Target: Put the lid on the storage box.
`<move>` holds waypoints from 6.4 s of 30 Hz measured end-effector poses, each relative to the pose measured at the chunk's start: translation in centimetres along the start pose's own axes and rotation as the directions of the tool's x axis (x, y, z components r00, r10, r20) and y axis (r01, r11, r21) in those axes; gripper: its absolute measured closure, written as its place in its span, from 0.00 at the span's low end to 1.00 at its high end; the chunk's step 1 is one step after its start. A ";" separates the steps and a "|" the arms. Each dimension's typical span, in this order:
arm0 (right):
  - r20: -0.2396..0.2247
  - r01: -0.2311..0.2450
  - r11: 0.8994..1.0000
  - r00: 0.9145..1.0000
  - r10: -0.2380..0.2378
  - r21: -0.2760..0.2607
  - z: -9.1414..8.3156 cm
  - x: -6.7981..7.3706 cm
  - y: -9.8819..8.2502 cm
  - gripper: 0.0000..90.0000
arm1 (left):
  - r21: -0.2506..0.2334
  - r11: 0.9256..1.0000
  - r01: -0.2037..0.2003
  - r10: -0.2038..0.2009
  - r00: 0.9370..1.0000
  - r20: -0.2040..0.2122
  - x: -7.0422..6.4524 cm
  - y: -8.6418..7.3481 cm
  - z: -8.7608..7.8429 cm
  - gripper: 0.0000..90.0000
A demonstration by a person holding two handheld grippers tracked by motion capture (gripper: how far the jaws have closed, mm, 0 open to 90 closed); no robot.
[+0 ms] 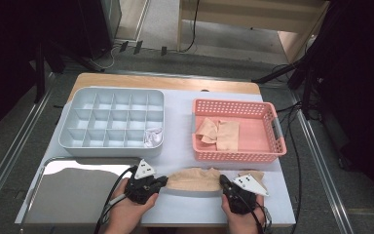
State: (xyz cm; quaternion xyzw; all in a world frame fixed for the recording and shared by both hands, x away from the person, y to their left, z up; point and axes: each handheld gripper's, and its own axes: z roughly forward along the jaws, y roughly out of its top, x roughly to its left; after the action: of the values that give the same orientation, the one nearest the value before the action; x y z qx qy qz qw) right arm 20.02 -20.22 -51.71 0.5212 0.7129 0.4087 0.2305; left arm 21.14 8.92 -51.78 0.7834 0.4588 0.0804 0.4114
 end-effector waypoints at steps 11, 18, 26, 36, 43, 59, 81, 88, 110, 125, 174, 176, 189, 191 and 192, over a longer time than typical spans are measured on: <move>-0.009 0.019 0.999 1.000 -0.019 0.038 1.0 -0.5 -0.8 1.00 | 0.005 1.000 0.012 -0.012 1.000 0.002 0.4 -0.1 0.6 0.98; 0.018 0.051 0.997 0.999 -0.050 -0.062 0.6 0.0 -0.2 1.00 | -0.047 0.999 0.014 -0.014 1.000 -0.002 0.4 0.3 0.1 1.00; 0.021 0.031 0.999 0.999 -0.031 -0.012 1.2 0.1 -0.5 1.00 | 0.011 1.000 0.015 -0.015 1.000 0.008 0.5 0.1 0.7 0.99; -0.088 -0.138 0.983 0.988 0.127 -0.125 -2.7 -2.9 0.4 0.76 | -0.094 0.995 0.030 -0.027 0.999 0.035 0.8 -0.1 -0.6 0.62; 0.021 -0.160 0.975 0.986 0.165 -0.156 -6.0 -7.3 -0.5 0.70 | -0.175 0.984 0.042 -0.029 0.997 0.075 1.1 -0.8 -2.3 0.51; 0.276 0.057 0.996 0.958 -0.074 0.068 -2.2 -5.6 -2.0 0.72 | -0.170 0.984 0.048 -0.036 0.996 0.076 1.2 -1.8 -2.7 0.52; -0.151 0.300 0.952 0.940 -0.307 -0.064 -3.0 3.4 -1.6 0.90 | -0.181 0.982 0.049 -0.035 0.996 0.081 1.2 -1.9 -3.0 0.53; -0.249 0.227 0.971 0.939 -0.238 -0.072 -2.3 3.7 -1.7 0.61 | -0.183 0.982 0.056 -0.040 0.996 0.086 1.2 -1.9 -3.0 0.53; -0.266 -0.036 0.999 0.963 0.040 0.022 -2.5 2.8 -2.1 0.95 | -0.183 0.982 0.043 -0.023 0.994 0.108 0.8 -1.9 -3.1 0.55; -0.380 0.041 0.998 0.924 -0.053 -0.041 -2.4 5.3 1.7 0.97 | -0.202 0.979 0.002 0.036 0.983 0.181 0.3 -1.9 -3.5 0.55; -0.197 0.153 0.987 0.967 -0.160 -0.051 -2.4 4.9 -2.9 0.86 | -0.215 0.977 -0.010 0.044 0.987 0.155 0.9 -2.0 -4.0 0.56; -0.213 0.175 0.982 0.959 -0.187 -0.072 -3.0 4.0 -2.6 0.86 | -0.211 0.978 -0.009 0.043 0.987 0.157 0.8 -2.0 -3.9 0.56; -0.313 0.158 0.987 0.938 -0.149 0.005 -3.3 -0.1 -2.8 0.60 | -0.199 0.980 -0.012 0.046 0.985 0.168 0.6 -2.2 -3.6 0.55; -0.325 0.134 0.991 0.937 -0.131 -0.014 -3.7 0.0 -2.6 0.59 | -0.199 0.980 -0.009 0.044 0.985 0.170 0.6 -2.2 -3.6 0.56; -0.324 0.118 0.993 0.939 -0.116 -0.015 -3.8 0.1 -2.5 0.59 | -0.199 0.980 -0.010 0.044 0.984 0.170 0.6 -2.2 -3.6 0.56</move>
State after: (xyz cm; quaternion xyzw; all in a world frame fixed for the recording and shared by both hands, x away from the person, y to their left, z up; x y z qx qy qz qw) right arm 15.70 -21.79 -51.64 0.4041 0.7716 0.4728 0.1331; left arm 18.21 11.99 -51.23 0.7491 0.4003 0.0626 0.5241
